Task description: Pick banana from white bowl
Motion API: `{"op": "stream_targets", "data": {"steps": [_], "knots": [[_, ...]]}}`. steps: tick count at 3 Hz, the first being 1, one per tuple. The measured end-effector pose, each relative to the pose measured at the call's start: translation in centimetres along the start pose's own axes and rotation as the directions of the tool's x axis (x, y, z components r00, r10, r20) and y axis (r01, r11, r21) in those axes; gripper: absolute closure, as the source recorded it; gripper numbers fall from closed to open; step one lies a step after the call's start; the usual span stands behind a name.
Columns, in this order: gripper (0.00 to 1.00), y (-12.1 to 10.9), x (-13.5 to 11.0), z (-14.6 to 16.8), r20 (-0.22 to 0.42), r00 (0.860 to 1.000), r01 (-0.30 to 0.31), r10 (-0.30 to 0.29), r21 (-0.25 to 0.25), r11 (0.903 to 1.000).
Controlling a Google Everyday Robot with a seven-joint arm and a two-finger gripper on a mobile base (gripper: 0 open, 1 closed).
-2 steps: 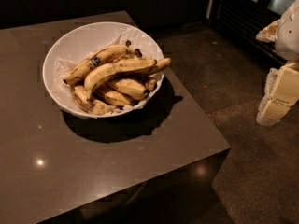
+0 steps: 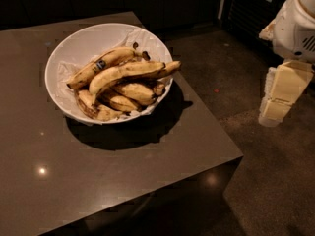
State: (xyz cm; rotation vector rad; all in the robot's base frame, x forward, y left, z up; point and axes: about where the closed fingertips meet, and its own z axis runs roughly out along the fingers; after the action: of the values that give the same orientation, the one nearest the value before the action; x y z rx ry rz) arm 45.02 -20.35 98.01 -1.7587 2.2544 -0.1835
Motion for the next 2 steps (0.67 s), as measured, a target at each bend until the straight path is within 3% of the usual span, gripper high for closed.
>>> {"op": "stream_targets", "data": {"steps": [1,2], "knots": [[0.0,-1.0,-1.9,1.0,-0.06,0.996,0.06,-0.061,-0.017,0.9981],[0.0,-1.9,-4.5,0.8,-0.071,0.99,0.126,-0.125,0.009,0.992]]}}
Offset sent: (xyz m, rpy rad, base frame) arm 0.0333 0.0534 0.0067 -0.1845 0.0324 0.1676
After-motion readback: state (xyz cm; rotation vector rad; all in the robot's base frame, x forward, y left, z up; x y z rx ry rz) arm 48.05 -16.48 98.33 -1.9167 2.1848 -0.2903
